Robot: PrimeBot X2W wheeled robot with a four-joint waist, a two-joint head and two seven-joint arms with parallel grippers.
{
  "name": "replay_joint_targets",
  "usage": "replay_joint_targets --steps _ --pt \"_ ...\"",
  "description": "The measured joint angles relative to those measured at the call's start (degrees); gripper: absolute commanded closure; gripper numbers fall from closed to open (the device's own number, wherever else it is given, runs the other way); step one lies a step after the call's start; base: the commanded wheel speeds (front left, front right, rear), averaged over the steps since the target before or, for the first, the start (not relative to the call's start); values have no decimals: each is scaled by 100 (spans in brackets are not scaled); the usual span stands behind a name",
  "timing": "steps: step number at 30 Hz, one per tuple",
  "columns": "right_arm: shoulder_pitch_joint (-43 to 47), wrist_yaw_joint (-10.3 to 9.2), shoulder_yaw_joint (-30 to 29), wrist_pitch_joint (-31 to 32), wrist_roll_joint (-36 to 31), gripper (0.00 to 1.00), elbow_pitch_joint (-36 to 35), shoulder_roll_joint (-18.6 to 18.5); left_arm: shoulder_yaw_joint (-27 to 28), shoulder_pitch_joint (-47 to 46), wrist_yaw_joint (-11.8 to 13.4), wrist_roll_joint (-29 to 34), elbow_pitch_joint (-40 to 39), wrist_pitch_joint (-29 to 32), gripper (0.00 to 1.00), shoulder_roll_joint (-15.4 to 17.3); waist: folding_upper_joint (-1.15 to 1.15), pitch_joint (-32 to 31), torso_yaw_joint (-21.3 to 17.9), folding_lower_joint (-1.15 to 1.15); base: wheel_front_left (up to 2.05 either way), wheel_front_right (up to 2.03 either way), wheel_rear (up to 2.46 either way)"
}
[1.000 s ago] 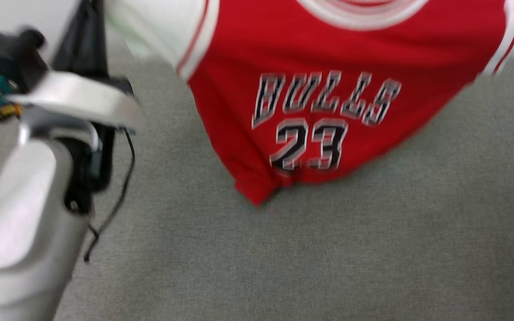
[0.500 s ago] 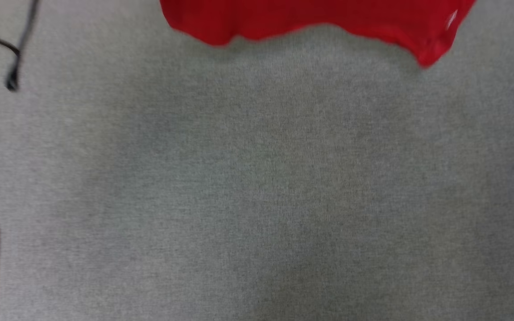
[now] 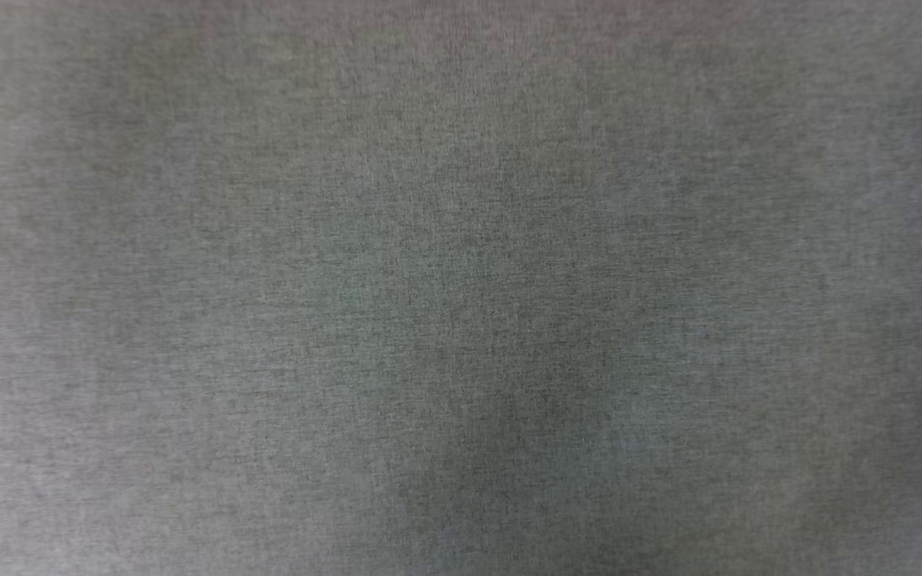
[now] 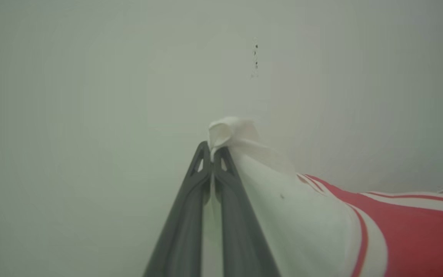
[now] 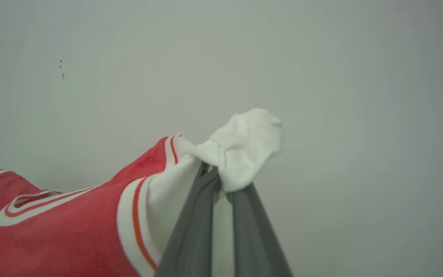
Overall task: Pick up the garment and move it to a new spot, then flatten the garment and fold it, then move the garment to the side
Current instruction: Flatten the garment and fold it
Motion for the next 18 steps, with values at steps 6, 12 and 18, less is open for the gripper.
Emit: replay_joint_targets --steps 6,12,18 --pt "-197 0 533 -278 129 100 889 120 -96 25 -179 -70 780 -101 100 -108 0 304 -10 0 0 0 0" --pt "-105 0 1091 -531 353 100 1864 367 -115 383 -399 -316 1703 -346 100 -359 0 321 10 0 0 0 0" --pt "476 0 1626 -757 598 100 2561 428 -118 904 -656 -569 2532 -560 100 -694 0 150 76 0 0 0 0"
